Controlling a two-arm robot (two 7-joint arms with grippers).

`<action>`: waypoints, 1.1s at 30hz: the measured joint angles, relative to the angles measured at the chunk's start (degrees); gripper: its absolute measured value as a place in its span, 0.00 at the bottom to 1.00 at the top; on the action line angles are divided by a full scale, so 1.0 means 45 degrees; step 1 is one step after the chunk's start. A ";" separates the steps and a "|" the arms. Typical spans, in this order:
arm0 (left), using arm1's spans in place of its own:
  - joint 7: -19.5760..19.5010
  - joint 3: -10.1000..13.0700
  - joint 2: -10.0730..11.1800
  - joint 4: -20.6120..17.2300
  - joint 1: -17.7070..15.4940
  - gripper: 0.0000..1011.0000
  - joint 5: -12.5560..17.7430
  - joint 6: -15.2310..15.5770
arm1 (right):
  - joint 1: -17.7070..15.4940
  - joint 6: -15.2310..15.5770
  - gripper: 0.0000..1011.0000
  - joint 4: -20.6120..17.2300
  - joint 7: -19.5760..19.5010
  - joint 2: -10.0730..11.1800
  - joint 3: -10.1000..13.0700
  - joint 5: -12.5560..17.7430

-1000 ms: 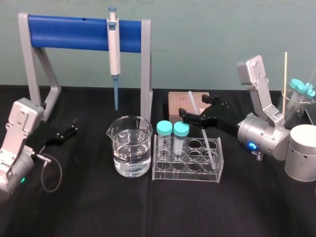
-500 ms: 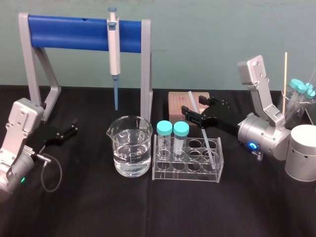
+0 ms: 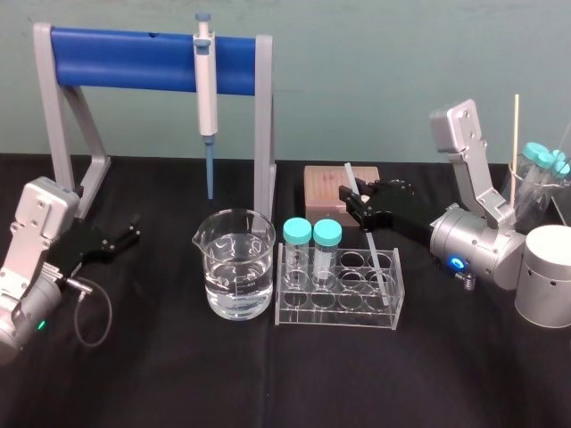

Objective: Pick up the stirring rod with one hand, then place it down.

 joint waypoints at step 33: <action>0.0000 0.0000 0.0000 0.0000 0.0000 0.99 0.0000 0.0000 | -0.1303 -0.3257 0.07 -0.0225 0.0077 -0.0413 0.0875 -0.0246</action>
